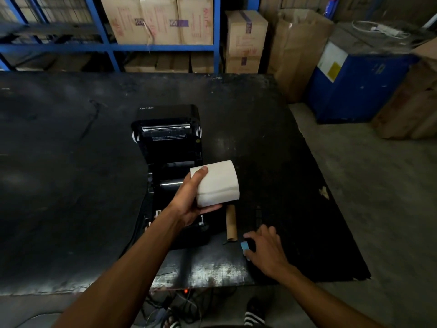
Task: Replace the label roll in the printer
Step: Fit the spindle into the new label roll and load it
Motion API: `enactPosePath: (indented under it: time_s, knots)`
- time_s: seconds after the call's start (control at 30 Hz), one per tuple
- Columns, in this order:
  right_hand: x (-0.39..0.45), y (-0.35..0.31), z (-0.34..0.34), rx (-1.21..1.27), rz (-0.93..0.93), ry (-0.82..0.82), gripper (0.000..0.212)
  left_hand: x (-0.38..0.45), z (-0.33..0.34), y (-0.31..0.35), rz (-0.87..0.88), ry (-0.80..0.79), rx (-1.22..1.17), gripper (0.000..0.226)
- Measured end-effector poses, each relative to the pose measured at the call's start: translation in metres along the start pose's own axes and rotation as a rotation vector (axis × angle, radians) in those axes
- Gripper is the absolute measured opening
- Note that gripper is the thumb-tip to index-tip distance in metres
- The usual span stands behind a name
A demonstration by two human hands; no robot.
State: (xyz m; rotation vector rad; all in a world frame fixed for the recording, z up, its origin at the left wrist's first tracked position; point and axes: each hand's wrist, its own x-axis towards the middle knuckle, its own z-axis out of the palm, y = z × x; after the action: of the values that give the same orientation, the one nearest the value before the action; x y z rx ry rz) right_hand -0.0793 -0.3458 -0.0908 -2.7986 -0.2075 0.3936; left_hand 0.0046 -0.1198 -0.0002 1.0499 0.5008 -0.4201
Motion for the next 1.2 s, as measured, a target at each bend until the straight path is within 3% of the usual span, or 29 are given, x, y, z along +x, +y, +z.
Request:
enactPosePath:
  time_s: [0.2,0.43,0.7,0.8,0.93,1.07,1.2]
  knots:
    - [0.021,0.016,-0.020,0.414,0.165,0.189,0.033,-0.006,-0.008,-0.003,-0.011,0.006,-0.044,0.054]
    - [0.049,0.014,-0.024,0.417,0.316,-0.043,0.076,-0.016,-0.011,-0.007,-0.014,0.003,-0.029,0.056]
    - [0.057,0.010,-0.048,0.528,0.321,0.010,0.056,-0.020,-0.017,-0.004,0.003,-0.007,-0.035,0.050]
    - [0.061,-0.003,-0.083,0.942,0.339,0.229,0.067,-0.021,-0.021,-0.006,-0.014,-0.027,-0.094,0.038]
    - [0.063,-0.033,-0.135,1.608,0.312,0.438,0.060,-0.022,-0.022,-0.010,-0.025,-0.053,-0.149,0.048]
    - [0.058,-0.056,-0.145,1.717,0.247,0.465,0.052,-0.022,-0.020,-0.013,-0.039,-0.055,-0.184,0.071]
    - [0.057,-0.062,-0.139,1.788,0.324,0.479,0.054,-0.023,-0.018,-0.012,-0.032,-0.067,-0.217,0.080]
